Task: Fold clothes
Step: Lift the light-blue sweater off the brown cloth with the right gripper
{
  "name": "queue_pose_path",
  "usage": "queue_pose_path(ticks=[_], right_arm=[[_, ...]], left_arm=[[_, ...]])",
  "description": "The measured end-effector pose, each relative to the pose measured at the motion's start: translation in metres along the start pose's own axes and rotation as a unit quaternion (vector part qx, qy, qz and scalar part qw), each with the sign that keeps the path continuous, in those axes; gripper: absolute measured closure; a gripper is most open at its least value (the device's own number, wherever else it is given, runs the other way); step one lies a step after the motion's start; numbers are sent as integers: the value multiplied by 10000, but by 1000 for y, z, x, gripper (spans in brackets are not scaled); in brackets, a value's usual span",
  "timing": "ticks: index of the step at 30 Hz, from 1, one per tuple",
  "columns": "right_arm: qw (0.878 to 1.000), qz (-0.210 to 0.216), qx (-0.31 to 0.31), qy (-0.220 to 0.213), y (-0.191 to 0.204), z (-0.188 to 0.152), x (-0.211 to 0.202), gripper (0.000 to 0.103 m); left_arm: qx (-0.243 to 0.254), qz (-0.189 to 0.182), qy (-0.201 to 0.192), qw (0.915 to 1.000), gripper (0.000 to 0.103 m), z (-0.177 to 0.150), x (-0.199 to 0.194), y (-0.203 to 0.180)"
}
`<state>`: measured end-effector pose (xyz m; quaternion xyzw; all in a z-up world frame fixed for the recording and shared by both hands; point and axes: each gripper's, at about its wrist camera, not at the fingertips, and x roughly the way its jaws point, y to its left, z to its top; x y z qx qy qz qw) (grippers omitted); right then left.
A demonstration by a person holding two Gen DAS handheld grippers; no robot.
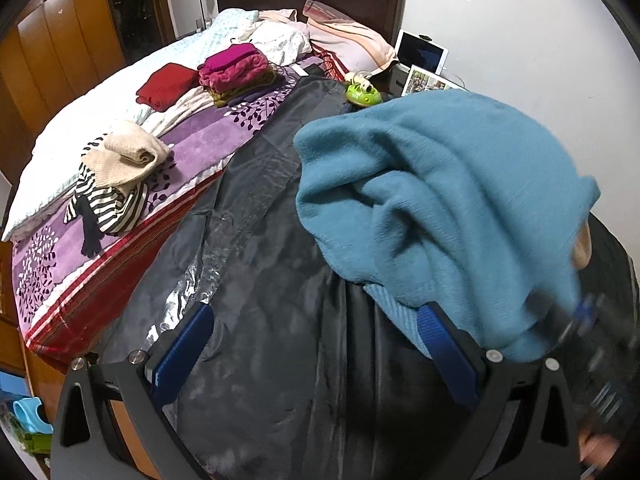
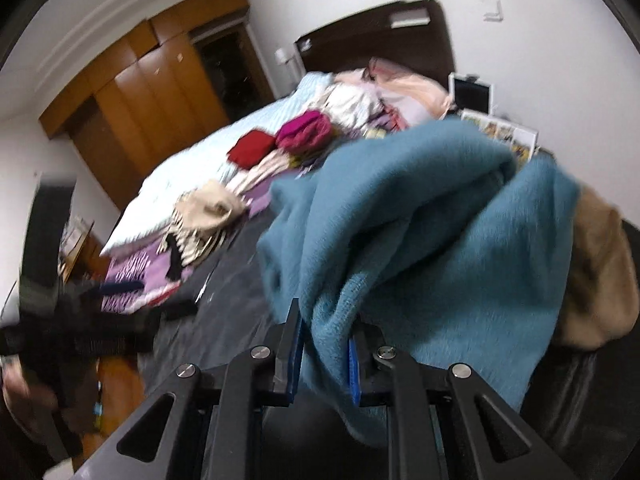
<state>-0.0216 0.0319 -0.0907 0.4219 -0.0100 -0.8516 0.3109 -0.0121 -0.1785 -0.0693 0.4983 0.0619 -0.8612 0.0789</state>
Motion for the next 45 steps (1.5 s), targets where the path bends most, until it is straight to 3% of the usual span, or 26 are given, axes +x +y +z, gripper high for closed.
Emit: queue_pose_path(ticks=[5, 13, 14, 15, 17, 22, 25, 29, 32, 35, 37, 38, 40, 42, 45], right_arm=[[9989, -69, -363, 285, 10, -32, 4, 83], [9994, -106, 290, 130, -35, -17, -14, 79], [9993, -203, 318, 38, -40, -14, -19, 70], [9989, -321, 340, -66, -45, -11, -25, 49], [9973, -557, 385, -275, -55, -6, -36, 24], [9941, -924, -121, -560, -69, 19, -56, 24], [9903, -1022, -734, -584, -69, 41, -56, 24], [9861, -889, -1404, -94, -78, 62, -33, 24], [9855, -367, -1582, 496, -88, 70, -3, 24], [9849, 112, -1311, 1124, -110, 70, 27, 24], [9864, 313, -1017, 1256, -124, 65, 35, 24], [9868, 411, -864, 1306, -130, 62, 38, 24], [9871, 518, -617, 1381, -138, 56, 36, 39], [9868, 612, -377, 1453, -145, 49, 34, 70], [9875, 718, -195, 1387, -143, 39, 21, 85]], left_arm=[[67, -52, -97, 9999, 1, 0, -7, -11], [169, -157, -99, 9997, 1, 3, -8, -19], [180, -171, -98, 9996, 1, 4, -8, -20], [189, -182, -95, 9996, 1, 6, -7, -20], [195, -208, -88, 9996, 1, 8, -6, -20], [201, -235, -50, 9995, 1, 11, -1, -17], [207, -230, -34, 9995, 1, 13, 2, -15], [257, -207, -52, 9994, 1, 15, 1, -13], [277, -187, -30, 9994, 1, 16, 2, -11], [269, -170, 5, 9995, 1, 15, 3, -8], [261, -156, 28, 9995, 1, 15, 4, -7], [251, -149, 45, 9996, 1, 15, 5, -6], [237, -142, 72, 9996, 1, 14, 7, -6], [233, -147, 87, 9996, 1, 14, 7, -8], [310, -168, 57, 9994, 1, 14, 4, -17]])
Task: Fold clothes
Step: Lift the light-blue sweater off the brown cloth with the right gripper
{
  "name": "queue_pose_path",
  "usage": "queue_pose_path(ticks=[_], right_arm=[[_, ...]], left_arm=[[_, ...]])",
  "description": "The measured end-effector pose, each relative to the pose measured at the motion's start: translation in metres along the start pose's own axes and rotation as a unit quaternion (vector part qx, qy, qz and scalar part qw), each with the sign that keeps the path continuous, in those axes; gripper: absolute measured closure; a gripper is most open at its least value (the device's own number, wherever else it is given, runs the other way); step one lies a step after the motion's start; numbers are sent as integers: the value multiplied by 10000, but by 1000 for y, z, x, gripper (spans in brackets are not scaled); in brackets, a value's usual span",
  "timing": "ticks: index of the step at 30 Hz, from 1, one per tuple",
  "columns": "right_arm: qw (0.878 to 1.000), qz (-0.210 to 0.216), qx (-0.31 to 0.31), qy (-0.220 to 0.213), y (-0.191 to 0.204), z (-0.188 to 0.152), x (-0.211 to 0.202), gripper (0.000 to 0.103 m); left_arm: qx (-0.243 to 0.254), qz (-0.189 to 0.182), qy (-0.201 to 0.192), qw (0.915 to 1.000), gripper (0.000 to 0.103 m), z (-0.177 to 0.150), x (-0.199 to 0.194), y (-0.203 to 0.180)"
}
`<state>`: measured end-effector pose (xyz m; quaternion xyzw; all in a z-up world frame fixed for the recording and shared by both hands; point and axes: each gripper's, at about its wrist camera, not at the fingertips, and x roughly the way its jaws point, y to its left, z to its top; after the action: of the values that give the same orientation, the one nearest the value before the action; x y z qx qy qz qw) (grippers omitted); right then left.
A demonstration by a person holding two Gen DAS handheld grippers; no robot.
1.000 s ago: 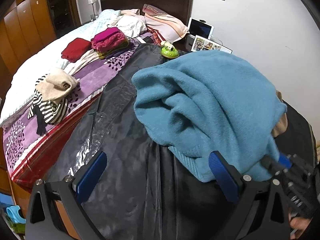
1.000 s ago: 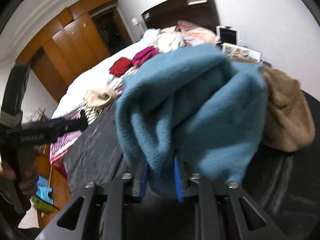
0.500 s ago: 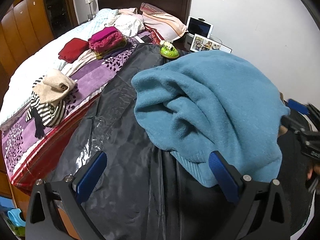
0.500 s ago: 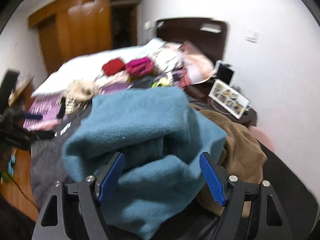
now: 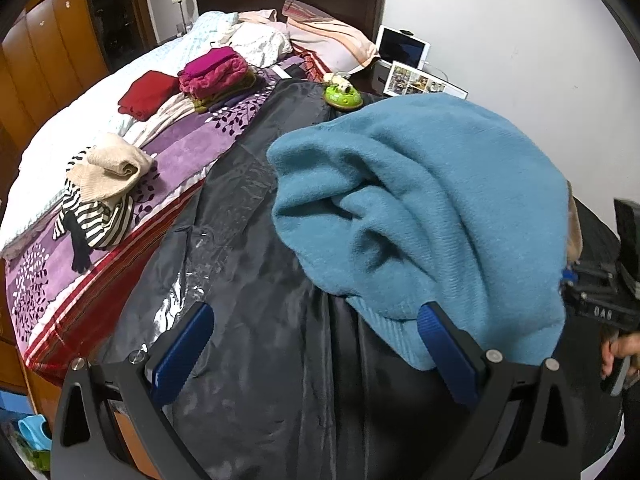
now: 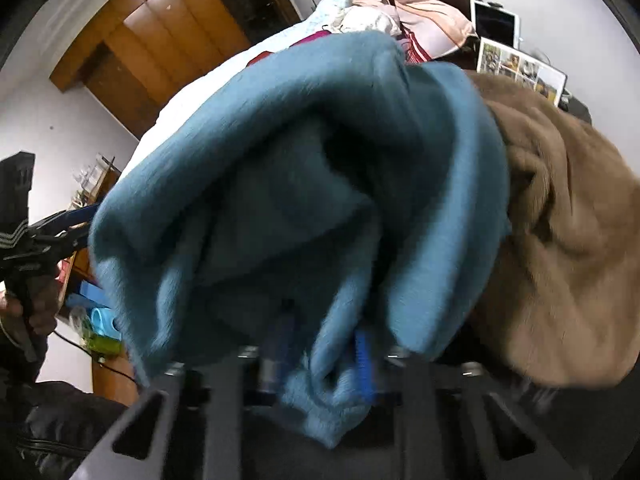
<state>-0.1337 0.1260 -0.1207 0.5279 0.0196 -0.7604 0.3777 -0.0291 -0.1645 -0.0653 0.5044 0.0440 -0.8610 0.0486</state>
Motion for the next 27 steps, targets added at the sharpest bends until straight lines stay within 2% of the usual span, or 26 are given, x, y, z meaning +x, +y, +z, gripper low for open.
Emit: queue_pose_path(ticks=[2, 6, 12, 16, 22, 27], right_arm=[[9997, 177, 110, -128, 7, -9, -11, 96], [9980, 505, 6, -375, 32, -32, -38, 96], [9970, 561, 133, -520, 37, -41, -51, 96], [9964, 659, -54, -526, 61, -49, -52, 96], [9938, 1038, -189, -357, 87, -82, -45, 96], [9952, 897, 72, -386, 78, -88, -40, 95]], left_arm=[[63, -11, -24, 10000, 1, 0, -2, -7], [166, -44, -40, 9998, 1, -1, -9, -22], [523, -161, -208, 9983, 1, 2, -24, -58], [711, -24, -347, 9969, 1, 12, -23, -75], [773, 143, -213, 9967, 1, 16, -11, -77], [605, 172, -32, 9980, 1, 8, -1, -66]])
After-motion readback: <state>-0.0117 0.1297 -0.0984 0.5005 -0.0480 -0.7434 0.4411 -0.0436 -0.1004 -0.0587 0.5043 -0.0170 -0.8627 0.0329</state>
